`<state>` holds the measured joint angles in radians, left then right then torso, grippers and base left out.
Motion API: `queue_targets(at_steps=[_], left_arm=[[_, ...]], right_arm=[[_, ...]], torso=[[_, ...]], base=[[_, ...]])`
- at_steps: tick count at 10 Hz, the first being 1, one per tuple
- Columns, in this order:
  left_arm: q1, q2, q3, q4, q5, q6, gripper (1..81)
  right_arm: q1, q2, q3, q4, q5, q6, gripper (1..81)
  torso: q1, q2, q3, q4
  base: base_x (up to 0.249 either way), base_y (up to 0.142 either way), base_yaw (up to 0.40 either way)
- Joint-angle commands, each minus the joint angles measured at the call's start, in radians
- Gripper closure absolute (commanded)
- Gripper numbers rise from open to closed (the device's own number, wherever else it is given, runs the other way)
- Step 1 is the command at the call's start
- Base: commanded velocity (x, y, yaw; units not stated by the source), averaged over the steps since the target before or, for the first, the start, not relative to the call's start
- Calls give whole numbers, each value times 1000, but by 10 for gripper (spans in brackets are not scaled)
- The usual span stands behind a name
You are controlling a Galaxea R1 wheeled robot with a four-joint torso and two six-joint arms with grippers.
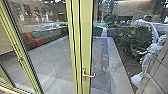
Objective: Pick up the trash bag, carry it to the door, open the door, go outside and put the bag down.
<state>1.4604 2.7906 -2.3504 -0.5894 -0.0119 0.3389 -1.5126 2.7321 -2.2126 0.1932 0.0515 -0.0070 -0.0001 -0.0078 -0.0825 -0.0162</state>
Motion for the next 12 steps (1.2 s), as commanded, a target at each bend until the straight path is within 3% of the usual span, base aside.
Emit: queue_targets(at_steps=[1, 12], left_arm=[[-47, -9, 8, 5, 72, 3, 811], [-47, -5, 5, -1, 72, 0, 811]], right_arm=[[42, -10, 11, -11, -67, -2, 10], [39, -7, 4, -9, -65, -2, 10]], torso=[[0, 0, 0, 0], [0, 0, 0, 0]], base=[[0, 0, 0], [7, 0, 0]])
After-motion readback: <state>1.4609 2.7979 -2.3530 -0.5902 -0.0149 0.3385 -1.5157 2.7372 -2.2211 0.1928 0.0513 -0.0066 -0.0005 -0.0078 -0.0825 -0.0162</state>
